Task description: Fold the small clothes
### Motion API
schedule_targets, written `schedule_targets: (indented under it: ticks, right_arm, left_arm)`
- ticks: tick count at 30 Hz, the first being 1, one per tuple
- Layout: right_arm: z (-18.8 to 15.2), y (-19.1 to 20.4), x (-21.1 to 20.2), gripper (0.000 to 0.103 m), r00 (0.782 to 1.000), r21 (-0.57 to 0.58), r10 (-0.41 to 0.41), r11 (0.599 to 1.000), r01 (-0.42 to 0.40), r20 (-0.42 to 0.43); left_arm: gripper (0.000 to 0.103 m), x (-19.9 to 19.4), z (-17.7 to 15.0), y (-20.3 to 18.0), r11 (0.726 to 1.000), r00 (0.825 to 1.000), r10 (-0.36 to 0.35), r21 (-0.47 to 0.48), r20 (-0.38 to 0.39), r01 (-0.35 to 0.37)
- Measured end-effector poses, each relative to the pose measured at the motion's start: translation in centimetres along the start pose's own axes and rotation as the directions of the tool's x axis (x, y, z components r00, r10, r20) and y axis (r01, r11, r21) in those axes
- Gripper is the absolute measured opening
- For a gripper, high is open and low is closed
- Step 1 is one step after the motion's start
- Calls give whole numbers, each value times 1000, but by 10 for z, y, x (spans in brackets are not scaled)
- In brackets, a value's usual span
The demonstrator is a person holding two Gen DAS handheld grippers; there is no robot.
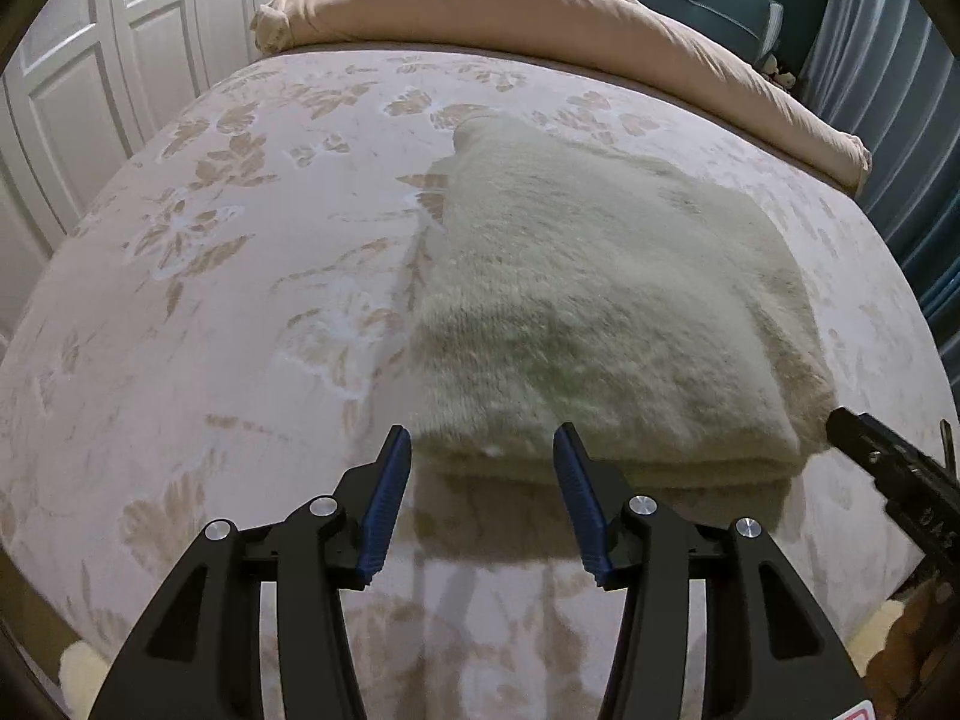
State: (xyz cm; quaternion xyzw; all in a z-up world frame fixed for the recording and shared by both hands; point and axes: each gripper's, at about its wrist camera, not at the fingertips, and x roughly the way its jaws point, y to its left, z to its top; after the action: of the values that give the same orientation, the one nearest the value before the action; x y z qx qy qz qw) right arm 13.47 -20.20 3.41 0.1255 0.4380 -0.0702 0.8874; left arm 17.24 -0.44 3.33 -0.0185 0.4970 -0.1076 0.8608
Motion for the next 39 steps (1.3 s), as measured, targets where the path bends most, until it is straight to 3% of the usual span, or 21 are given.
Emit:
schedule_targets:
  ticks: [2, 7, 8, 10, 11, 12, 14, 16, 18, 20, 22, 24, 25, 28, 31, 35, 39]
  right_arm:
    - [-3, -8, 9, 49, 999, 39, 23, 999, -22, -31]
    - [-6, -25, 34, 48, 981, 163, 166, 975, -149, -99]
    - [-5, -24, 40, 43, 978, 163, 178, 974, -159, -111]
    - [-2, -20, 46, 17, 972, 146, 201, 972, -183, -123]
    - [1, -18, 45, 9, 967, 149, 222, 968, -203, -123]
    - [5, -17, 37, 8, 968, 150, 233, 964, -218, -91]
    - [11, -13, 15, 8, 974, 110, 225, 969, -221, -18]
    - [9, -12, 11, 8, 979, 88, 204, 975, -203, -5]
    - [-4, -16, 43, 8, 974, 93, 188, 980, -177, -124]
    - [-15, -21, 57, 7, 969, 120, 183, 979, -165, -167]
    - [-18, -22, 46, 12, 973, 125, 184, 978, -167, -140]
    - [-23, -21, 34, 34, 983, 91, 133, 988, -123, -123]
    - [-27, -21, 31, 34, 986, 79, 119, 991, -111, -117]
    - [-34, -22, 48, 33, 981, 62, 97, 994, -88, -165]
    - [-16, -19, 64, 27, 991, 14, 55, 998, -54, -124]
    - [13, -24, 71, 25, 994, 85, 83, 993, -77, -71]
    - [7, -28, 81, 28, 994, 102, 71, 993, -62, -88]
  left_arm:
    - [49, -4, -1, -2, 1000, 1000, 5, 0, 5, -5]
    - [49, -3, -5, -3, 999, 999, 40, 14, -4, -40]
    - [49, 0, -6, -1, 999, 999, 47, 14, -11, -47]
    - [49, 7, -8, 4, 998, 997, 68, 18, -27, -68]
    - [49, 12, -9, 7, 996, 996, 84, 22, -38, -83]
    - [49, 17, -9, 11, 994, 993, 103, 28, -50, -102]
    - [49, 25, -9, 20, 992, 990, 123, 22, -63, -122]
    - [49, 32, -10, 29, 992, 989, 125, -1, -82, -126]
    - [49, 41, -10, 38, 992, 988, 117, -35, -102, -122]
    - [49, 41, -9, 39, 992, 989, 112, -41, -92, -116]
    - [49, 41, -8, 36, 993, 990, 114, -23, -85, -116]
    - [49, 42, -8, 36, 994, 990, 111, -9, -86, -113]
    - [51, 43, -8, 36, 994, 991, 109, -10, -84, -110]
    - [52, 46, -7, 37, 994, 991, 110, -11, -81, -111]
    - [52, 49, -6, 32, 991, 989, 133, 4, -72, -133]
    - [52, 50, -4, 30, 992, 990, 124, -5, -73, -125]
    - [53, 52, -5, 25, 989, 987, 148, 6, -68, -148]
